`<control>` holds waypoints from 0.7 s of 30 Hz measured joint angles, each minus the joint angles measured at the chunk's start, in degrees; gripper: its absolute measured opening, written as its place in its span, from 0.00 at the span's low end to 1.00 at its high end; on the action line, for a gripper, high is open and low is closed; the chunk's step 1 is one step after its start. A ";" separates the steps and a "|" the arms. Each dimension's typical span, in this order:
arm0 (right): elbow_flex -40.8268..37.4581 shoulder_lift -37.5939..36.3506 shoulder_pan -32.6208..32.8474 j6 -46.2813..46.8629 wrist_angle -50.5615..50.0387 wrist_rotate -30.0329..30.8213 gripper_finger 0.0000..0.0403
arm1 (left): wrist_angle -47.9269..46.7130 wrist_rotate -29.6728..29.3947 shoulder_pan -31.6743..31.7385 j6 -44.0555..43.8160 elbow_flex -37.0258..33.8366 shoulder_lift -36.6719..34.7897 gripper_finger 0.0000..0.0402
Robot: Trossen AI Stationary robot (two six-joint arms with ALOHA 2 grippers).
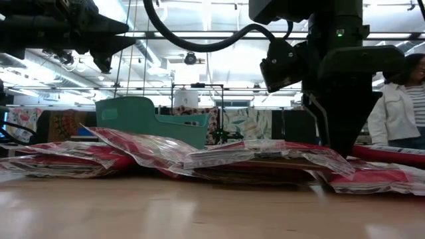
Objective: Sort popcorn bags into baskets
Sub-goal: Put the popcorn bag into the green bin
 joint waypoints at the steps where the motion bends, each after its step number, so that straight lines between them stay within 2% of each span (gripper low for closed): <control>1: 0.00 0.00 0.00 0.00 -0.06 0.00 0.42 | -0.01 0.00 0.00 -0.01 0.00 0.00 0.39; 5: 0.00 0.00 0.01 0.00 -0.21 0.17 0.31 | -0.07 0.00 0.00 -0.01 0.00 0.00 0.39; 11: 0.00 -0.02 0.02 -1.93 -0.62 0.24 0.04 | -0.46 0.01 0.00 -0.03 0.00 0.00 0.39; 16: 0.01 -0.05 0.02 -3.08 -1.13 0.61 0.02 | -0.87 0.00 0.00 -0.03 0.00 0.00 0.39; 21: 2.92 -0.57 -0.28 -4.54 -5.85 1.54 0.02 | -0.85 0.01 0.00 -0.03 0.00 0.00 0.39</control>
